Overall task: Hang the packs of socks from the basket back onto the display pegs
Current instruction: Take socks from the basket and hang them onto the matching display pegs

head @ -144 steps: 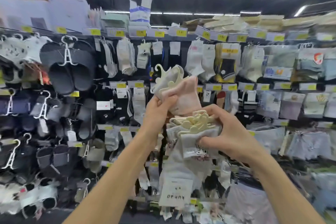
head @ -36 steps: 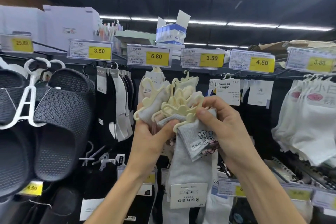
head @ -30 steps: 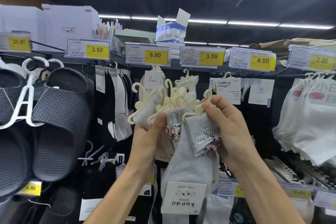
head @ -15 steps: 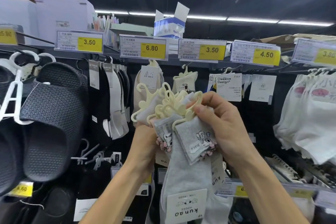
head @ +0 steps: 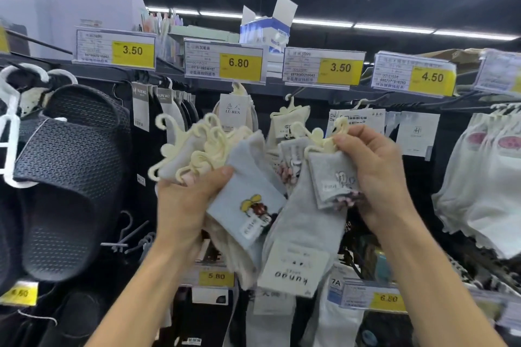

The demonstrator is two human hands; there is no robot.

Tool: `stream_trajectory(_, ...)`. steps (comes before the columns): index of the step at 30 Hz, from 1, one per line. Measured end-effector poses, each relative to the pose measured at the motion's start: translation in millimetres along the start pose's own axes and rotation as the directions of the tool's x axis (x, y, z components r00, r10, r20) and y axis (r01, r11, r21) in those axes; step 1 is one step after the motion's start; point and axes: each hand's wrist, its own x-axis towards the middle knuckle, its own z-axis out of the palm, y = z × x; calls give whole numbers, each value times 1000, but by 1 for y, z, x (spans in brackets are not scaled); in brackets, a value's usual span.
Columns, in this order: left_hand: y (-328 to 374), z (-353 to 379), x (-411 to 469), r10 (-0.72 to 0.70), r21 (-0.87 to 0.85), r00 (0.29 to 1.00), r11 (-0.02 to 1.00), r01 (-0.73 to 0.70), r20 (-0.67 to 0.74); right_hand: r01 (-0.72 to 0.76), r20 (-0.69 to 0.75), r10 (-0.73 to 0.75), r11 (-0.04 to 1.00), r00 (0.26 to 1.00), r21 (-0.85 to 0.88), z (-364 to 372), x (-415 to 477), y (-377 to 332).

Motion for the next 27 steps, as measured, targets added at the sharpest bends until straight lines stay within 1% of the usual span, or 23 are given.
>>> stream_trajectory(2,9,-9,6,26,17,1000,1000,-26,-13,28,-75,-42,983,996,-182,-2,23,1)
stream_trajectory(3,11,-12,8,31,24,999,999,-30,-27,55,-90,-85,953,992,-298,-1,36,3)
stream_trajectory(5,13,-14,7,37,42,999,998,-36,-19,85,-91,-151,860,984,-503,8,64,12)
stream_trajectory(7,11,-10,3,37,61,999,997,-39,32,71,-103,-171,782,980,-619,19,90,25)
stream_trajectory(8,10,-8,0,30,63,998,997,-33,53,66,-111,-176,767,978,-638,23,102,32)
stream_trajectory(9,9,-6,-2,21,61,997,998,-25,70,71,-112,-180,776,977,-627,28,112,38)
stream_trajectory(12,5,-4,-8,-2,76,997,997,-4,80,110,-110,-194,847,975,-520,37,132,50)
stream_trajectory(15,1,-2,-11,-23,76,994,997,14,109,142,-127,-228,867,965,-477,43,143,55)
stream_trajectory(17,1,-1,-12,-22,73,989,997,12,143,158,-103,-233,868,967,-471,46,148,58)
stream_trajectory(19,1,-1,-11,-20,63,985,998,10,170,178,-50,-235,846,971,-502,46,150,64)
stream_trajectory(22,1,-1,-11,-20,49,982,999,11,188,250,54,-267,785,962,-566,43,149,72)
stream_trajectory(25,-4,2,-11,-46,55,982,998,36,186,249,82,-263,700,961,-670,39,151,73)
stream_trajectory(27,-6,4,-11,-71,62,983,996,62,170,200,91,-201,630,975,-750,40,151,68)
